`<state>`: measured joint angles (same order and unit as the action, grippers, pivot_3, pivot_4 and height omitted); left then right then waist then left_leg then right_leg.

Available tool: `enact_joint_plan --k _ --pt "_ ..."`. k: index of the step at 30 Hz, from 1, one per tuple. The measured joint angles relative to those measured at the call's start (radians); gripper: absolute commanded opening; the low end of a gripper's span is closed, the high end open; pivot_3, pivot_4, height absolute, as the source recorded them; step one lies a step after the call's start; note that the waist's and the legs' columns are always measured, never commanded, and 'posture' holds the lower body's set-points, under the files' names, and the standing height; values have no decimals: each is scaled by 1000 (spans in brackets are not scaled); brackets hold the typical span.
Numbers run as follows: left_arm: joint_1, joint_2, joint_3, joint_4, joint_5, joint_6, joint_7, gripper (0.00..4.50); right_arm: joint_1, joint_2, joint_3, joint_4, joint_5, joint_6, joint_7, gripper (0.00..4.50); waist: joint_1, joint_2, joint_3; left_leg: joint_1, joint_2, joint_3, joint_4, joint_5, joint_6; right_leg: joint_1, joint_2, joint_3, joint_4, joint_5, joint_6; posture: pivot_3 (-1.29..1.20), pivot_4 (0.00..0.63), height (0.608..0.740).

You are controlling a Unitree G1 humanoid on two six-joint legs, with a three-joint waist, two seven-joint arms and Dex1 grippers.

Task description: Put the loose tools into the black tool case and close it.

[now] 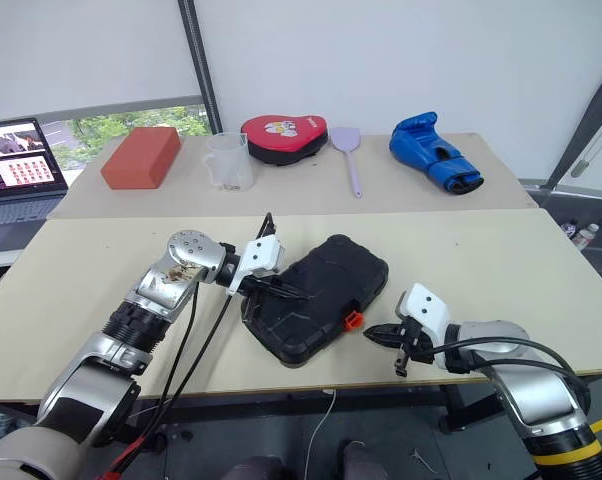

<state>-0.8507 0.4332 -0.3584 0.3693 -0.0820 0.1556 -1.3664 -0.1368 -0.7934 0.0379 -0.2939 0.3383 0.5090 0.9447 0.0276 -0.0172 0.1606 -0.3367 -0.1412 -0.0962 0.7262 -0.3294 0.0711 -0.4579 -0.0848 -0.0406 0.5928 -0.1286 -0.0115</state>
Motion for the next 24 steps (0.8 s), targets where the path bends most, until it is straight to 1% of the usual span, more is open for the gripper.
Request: enact_joint_plan --k 4,6,10,15,18,22,24 --pt "0 -1 -2 0 3 -9 0 41 28 7 -5 -9 -2 1 -18 0 0 0 0 0 0 0 0 -1 -1 0 0 0 0 0 0 0 150 740" --pt "-1 -1 -5 3 8 -27 -1 41 28 30 6 -7 -9 0 -32 0 0 0 0 0 0 0 0 -1 -1 0 0 0 0 0 0 0 150 740" --pt "-16 -6 -21 20 27 -77 -4 41 -38 101 50 70 -56 -24 -73 0 0 0 0 0 0 0 0 -1 -1 0 0 0 0 0 0 0 150 740" --pt "-23 -10 -29 38 46 -133 -8 41 -77 138 74 119 -88 -31 -83 0 3 1 -1 0 0 0 0 1 2 0 1 1 0 0 0 0 150 740" --pt "-32 -9 -36 55 62 -179 -8 41 -83 145 62 99 -62 6 -83 0 0 1 -1 0 0 0 -1 1 1 0 1 1 0 0 0 0 150 740" --pt "-49 -4 -52 81 114 -304 -1 41 -89 145 25 52 -9 91 -84 0 -11 1 -1 0 1 0 -2 0 0 0 2 2 0 0 0 0 150 740" --pt "-55 -4 -53 101 128 -337 5 41 -101 148 18 39 4 121 -86 0 -16 1 -1 1 1 0 -2 1 0 0 2 2 0 0 0 0 150 740"
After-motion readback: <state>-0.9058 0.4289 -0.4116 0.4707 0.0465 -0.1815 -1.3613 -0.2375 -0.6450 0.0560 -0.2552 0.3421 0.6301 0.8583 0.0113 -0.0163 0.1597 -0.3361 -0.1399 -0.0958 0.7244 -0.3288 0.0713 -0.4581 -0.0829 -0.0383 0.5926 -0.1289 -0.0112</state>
